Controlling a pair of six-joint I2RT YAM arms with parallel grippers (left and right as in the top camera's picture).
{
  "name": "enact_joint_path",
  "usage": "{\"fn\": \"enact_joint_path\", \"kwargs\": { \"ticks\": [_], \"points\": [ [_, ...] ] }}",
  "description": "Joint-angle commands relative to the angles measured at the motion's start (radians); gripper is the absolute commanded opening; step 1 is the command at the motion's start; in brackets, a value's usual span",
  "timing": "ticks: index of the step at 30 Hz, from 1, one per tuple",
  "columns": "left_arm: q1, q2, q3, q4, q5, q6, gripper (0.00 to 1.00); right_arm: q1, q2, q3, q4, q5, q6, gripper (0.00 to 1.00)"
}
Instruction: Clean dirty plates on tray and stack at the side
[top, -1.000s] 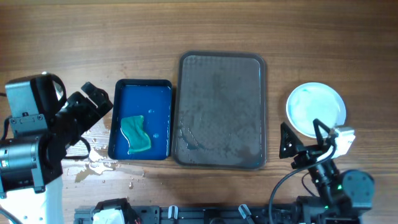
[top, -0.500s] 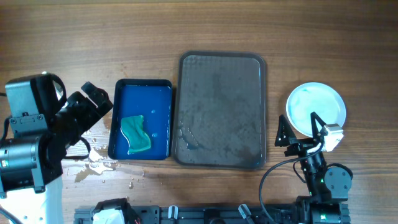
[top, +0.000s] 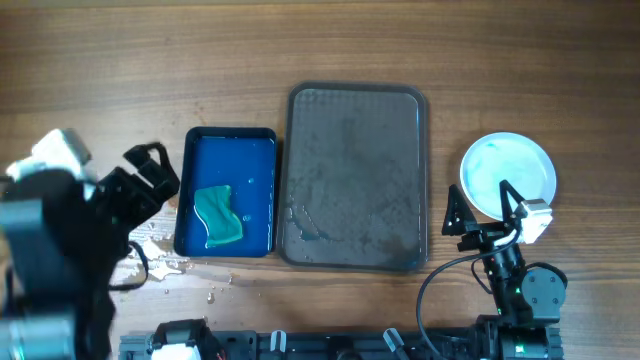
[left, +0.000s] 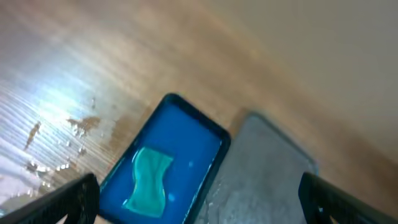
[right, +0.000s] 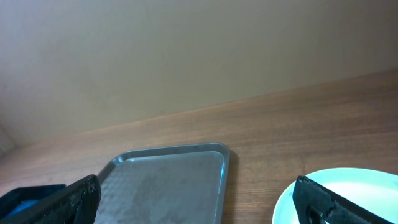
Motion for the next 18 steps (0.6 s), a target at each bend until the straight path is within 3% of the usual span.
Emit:
{"fn": "enact_joint_path", "kwargs": {
  "ticks": [1, 5, 8, 12, 18],
  "points": [
    [-0.007, -0.286, -0.340, 0.297, 0.104, 0.164, 1.00, 0.006, -0.008, -0.003, 0.005, 0.013, 0.005, 1.00],
    [-0.007, -0.668, -0.761, 0.610, 0.229, 0.187, 1.00, 0.006, -0.008, -0.003, 0.005, 0.013, 0.005, 1.00],
    [-0.007, -0.829, -0.989, 0.765, 0.289, 0.185, 1.00, 0.006, -0.008, -0.003, 0.005, 0.014, 0.005, 1.00],
    [-0.026, -0.828, -1.163, 0.948, 0.302, 0.179, 1.00, 0.006, -0.008, -0.003, 0.005, 0.013, 0.005, 1.00],
    [-0.109, -0.828, -1.324, 1.048, 0.294, 0.179, 1.00, 0.006, -0.008, -0.003, 0.005, 0.013, 0.005, 1.00]
  ]
}}
